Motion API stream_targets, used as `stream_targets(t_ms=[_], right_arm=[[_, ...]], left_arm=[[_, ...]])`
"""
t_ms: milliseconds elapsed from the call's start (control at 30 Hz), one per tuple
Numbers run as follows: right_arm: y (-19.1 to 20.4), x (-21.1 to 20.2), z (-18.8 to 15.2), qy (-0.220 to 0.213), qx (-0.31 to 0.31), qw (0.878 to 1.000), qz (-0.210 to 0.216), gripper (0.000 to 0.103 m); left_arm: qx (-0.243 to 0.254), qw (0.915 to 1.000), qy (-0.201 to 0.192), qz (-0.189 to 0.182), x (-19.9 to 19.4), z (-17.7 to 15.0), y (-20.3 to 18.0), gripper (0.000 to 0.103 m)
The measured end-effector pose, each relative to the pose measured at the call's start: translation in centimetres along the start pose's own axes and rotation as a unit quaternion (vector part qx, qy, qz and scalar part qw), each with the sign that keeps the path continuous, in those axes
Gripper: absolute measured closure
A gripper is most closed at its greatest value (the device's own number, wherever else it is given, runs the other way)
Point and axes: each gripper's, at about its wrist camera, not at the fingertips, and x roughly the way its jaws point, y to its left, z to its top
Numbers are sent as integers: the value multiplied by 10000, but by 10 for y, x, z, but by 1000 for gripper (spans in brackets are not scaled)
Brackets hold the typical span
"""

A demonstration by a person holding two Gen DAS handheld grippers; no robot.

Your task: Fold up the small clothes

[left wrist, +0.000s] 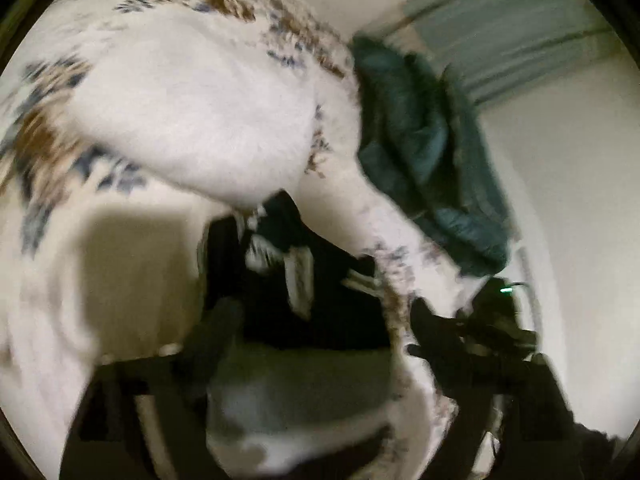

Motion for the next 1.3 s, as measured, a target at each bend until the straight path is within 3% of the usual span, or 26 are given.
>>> stream_targets(t_ms=[167,267,367,500,633,700,733,767,800,833,900,1033,1100,1167,1200,1267,1300], right_arm=[[-20,-2,-2,333,-227,9991,-139,0],[-27,15,18,613,-344,9975,109,0],[-28,39,42,830,-520,9948,284,0],[-31,81,72,1131,-599,9900,593,0],[-22,99,85,1264,-622,9847,1028,0],[-18,103,88,1221,-546,9831,1247,0],[-17,104,88,1209,-508,9824,1331,3],[-14,108,86,1222,-480,9812,1413,24],[-12,111,83,1245,-486,9814,1375,58],[-11,112,79,1256,-508,9823,1296,62],[-16,106,66,1071,-396,9849,1302,78],[-34,72,19,714,154,9859,1508,83],[-48,47,-34,638,417,9870,1416,85],[-66,31,-102,723,856,9848,1329,85],[-74,31,-133,787,1047,9848,1144,85],[-85,40,-176,938,1369,9814,970,84],[-92,46,-192,983,1454,9816,756,74]], left_arm=[[-1207,9921,-333,-57,-40,-86,24,4],[-2136,9746,-654,-133,-46,-154,39,4],[-2543,9641,-756,-98,-22,-194,41,4],[-2762,9562,-926,-280,26,-208,42,4],[-2863,9493,-1296,-14,64,-192,45,6],[-3035,9407,-1506,-167,66,-183,47,6],[-3165,9336,-1652,-311,64,-176,50,21],[-3346,9254,-1730,-427,60,-170,54,34],[-3434,9221,-1729,-441,58,-168,56,56],[-3486,9207,-1700,-435,54,-163,58,68],[-3288,9309,-1545,-371,43,-151,57,72],[-2923,9496,-1114,-181,20,-125,56,73],[-2648,9599,-926,-21,4,-107,60,75],[-2205,9742,-455,134,0,-84,63,72],[-1931,9809,-96,208,6,-73,65,66],[-1687,9842,343,409,20,-61,70,33],[-1596,9844,464,580,22,-63,70,21]])
